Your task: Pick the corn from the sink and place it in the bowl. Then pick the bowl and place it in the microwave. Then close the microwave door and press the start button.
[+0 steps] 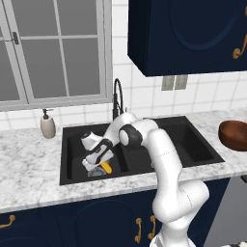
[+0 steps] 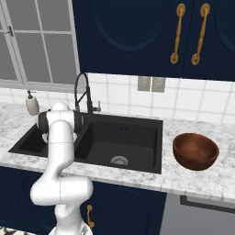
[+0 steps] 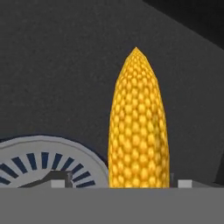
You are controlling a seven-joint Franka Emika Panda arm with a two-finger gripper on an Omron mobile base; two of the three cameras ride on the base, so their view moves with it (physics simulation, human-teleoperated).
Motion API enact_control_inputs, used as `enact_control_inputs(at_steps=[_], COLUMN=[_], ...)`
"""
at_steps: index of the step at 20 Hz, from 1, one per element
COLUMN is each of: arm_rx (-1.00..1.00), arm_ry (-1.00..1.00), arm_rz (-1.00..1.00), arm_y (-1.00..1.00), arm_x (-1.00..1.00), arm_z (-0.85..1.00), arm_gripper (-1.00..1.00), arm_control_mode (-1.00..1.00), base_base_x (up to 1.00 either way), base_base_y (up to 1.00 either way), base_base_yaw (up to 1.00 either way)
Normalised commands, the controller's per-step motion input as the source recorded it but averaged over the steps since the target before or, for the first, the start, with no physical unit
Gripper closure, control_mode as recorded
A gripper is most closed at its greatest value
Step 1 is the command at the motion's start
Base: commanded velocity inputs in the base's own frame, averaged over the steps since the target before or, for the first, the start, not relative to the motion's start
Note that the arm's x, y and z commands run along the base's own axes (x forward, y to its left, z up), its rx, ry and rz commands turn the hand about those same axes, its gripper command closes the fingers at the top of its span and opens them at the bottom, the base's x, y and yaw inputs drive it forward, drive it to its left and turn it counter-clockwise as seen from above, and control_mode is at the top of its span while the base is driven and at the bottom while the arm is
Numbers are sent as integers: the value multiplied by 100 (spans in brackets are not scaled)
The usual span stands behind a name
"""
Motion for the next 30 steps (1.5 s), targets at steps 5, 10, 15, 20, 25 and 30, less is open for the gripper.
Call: enact_control_inputs(at_steps=[5,10,15,20,25,30], arm_rx=[8,4,1,-1,0,0], arm_ry=[0,7,11,5,-10,-23], arm_rz=[12,11,15,10,2,1], arm_y=[-35,1,7,2,31,30], arm_x=[54,28,0,-20,-69,-59], arm_z=[-48,-59,-79,-57,6,74], arm_gripper=[-100,-100,-100,100,100,100], arm_control_mode=[-100,-100,-100,-100,-100,-100], base_base_x=[0,0,0,0,0,0], base_base_y=[0,0,0,0,0,0], base_base_yaw=[0,0,0,0,0,0])
